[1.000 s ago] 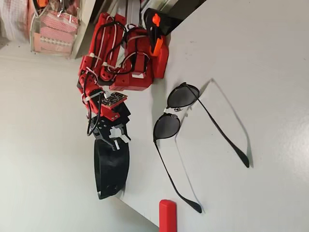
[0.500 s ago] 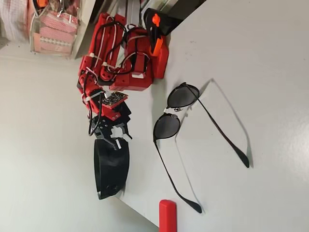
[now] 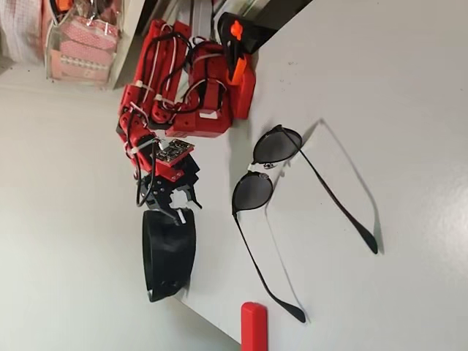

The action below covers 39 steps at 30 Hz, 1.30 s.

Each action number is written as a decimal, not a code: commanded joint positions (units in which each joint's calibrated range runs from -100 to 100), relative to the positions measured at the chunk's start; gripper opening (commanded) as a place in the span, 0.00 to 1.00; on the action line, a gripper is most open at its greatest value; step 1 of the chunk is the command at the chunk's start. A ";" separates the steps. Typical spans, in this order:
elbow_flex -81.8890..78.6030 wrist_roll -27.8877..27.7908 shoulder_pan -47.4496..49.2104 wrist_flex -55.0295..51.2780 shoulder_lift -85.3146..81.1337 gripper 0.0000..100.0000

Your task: Place Meta Rayban sunglasses on black head mold for quality assessment

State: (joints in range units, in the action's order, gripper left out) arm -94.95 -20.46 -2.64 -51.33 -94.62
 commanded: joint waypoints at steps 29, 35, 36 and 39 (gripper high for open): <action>85.12 20.37 40.18 -32.40 86.14 0.56; 85.12 29.90 53.85 -32.40 87.07 0.57; 84.94 30.28 54.91 -32.40 87.07 0.57; 84.39 29.26 56.15 -32.31 87.07 0.57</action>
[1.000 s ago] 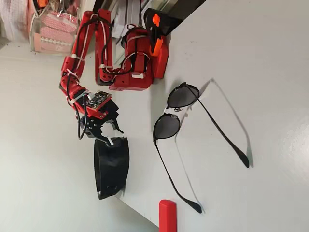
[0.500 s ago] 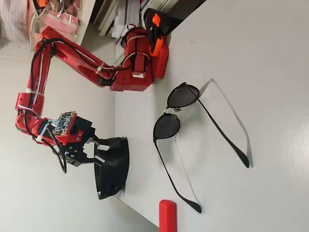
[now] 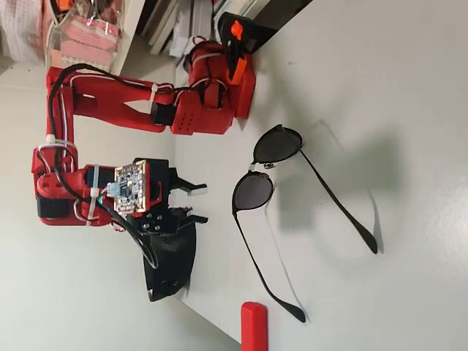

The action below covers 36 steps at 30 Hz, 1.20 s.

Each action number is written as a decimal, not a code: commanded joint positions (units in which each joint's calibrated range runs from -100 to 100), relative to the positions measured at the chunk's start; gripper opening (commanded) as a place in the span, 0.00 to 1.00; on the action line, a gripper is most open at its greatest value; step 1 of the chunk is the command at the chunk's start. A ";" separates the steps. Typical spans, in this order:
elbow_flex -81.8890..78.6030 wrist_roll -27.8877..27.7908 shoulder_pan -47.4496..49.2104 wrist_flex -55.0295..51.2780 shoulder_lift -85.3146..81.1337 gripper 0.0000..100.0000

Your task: Place Meta Rayban sunglasses on black head mold for quality assessment

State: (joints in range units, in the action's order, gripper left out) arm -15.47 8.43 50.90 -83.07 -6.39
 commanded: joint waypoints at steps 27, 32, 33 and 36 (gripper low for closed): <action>-12.10 -18.12 5.96 10.25 -1.92 0.57; -15.10 -18.12 5.96 13.54 -1.33 0.56; -16.83 -18.12 5.79 14.92 -1.75 0.56; -21.29 -18.12 5.34 19.07 -2.09 0.56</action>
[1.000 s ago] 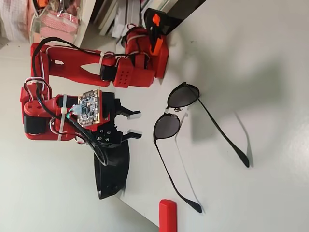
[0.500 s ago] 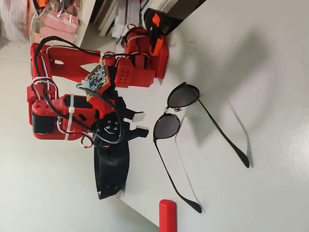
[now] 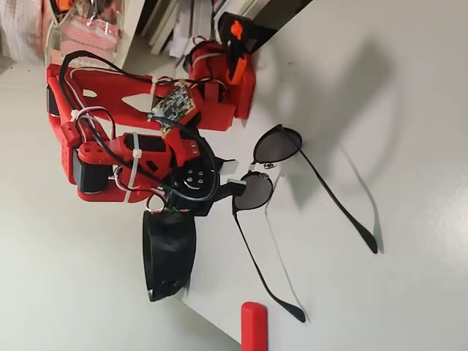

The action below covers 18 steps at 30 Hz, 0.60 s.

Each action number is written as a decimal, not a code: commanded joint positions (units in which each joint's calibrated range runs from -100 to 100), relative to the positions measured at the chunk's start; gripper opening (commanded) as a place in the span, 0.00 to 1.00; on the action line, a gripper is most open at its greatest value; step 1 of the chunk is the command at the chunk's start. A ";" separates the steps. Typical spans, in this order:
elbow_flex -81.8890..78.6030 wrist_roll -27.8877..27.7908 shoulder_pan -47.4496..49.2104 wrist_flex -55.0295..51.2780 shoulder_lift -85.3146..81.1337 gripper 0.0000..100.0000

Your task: Place Meta Rayban sunglasses on black head mold for quality assessment

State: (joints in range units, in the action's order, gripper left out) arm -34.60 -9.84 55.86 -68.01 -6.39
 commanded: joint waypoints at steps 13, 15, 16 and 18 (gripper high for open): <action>-3.71 0.15 0.91 5.57 -1.58 0.55; -3.71 0.15 0.91 5.57 -1.25 0.55; -3.71 0.15 0.91 5.57 -1.16 0.55; -3.71 0.15 0.82 5.57 -1.16 0.55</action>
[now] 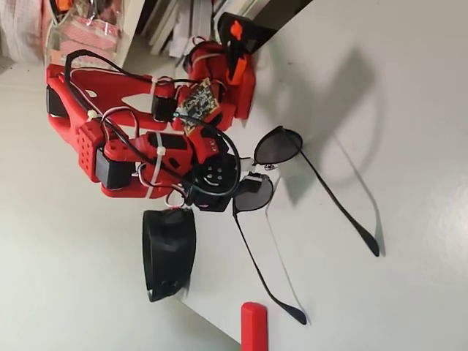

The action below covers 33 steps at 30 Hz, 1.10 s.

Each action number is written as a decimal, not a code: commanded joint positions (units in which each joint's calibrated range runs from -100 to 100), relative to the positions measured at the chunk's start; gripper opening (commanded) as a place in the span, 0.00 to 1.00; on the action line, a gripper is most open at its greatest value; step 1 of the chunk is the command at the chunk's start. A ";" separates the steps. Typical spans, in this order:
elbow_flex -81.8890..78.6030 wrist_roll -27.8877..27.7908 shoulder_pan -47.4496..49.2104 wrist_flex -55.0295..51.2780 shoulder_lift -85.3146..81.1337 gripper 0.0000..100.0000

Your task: Place Meta Rayban sunglasses on black head mold for quality assessment

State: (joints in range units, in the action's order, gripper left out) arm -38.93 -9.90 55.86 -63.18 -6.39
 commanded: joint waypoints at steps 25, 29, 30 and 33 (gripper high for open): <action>-2.57 -0.56 1.18 4.98 -3.78 0.44; -1.56 -0.56 1.09 4.98 -6.39 0.44; -1.47 -0.56 1.09 4.98 -6.98 0.44; -1.20 -0.63 1.09 4.98 -8.67 0.44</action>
State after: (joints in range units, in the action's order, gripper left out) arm -45.42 -9.90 55.86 -58.61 -9.24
